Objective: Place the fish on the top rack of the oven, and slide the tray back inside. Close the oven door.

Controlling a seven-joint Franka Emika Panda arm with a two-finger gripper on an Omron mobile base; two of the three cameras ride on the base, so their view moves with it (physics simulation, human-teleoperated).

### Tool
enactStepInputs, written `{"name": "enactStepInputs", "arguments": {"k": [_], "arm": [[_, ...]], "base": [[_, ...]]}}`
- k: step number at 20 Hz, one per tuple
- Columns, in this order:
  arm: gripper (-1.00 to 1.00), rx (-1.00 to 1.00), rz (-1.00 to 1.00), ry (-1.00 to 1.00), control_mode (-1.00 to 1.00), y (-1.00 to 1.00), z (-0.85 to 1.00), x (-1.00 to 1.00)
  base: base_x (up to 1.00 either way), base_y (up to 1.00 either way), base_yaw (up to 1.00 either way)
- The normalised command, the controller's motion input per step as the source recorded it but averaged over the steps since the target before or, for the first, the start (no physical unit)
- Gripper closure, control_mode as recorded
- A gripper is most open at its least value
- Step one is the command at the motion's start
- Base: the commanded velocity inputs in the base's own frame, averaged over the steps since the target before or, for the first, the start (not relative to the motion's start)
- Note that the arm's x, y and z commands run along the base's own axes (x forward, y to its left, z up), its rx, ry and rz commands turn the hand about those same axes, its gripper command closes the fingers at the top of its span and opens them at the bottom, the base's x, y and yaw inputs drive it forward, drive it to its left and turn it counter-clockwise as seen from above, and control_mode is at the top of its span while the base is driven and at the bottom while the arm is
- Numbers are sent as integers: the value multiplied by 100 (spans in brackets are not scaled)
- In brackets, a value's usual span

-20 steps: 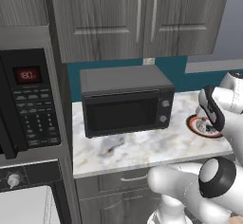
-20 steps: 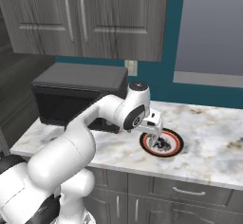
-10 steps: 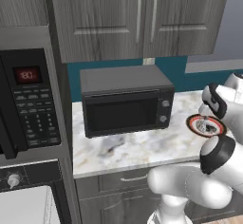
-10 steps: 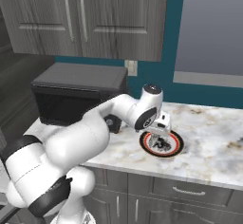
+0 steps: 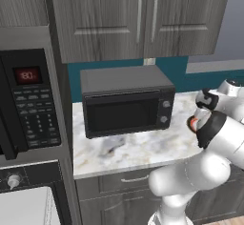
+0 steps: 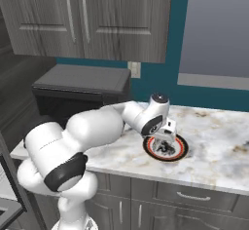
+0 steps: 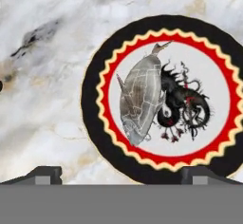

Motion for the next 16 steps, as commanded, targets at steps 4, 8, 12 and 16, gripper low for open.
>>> {"name": "enactStepInputs", "arguments": {"k": [4,8,12,16], "arm": [[-100,0,2,0,-100,-24,-26,27],[-100,1,2,0,-100,-26,-25,31],[-100,0,3,0,-100,-7,-34,43],[-100,0,4,0,-100,-2,-50,36]], "base": [[0,0,0],[0,0,0],[0,0,0],[0,0,0]]}}
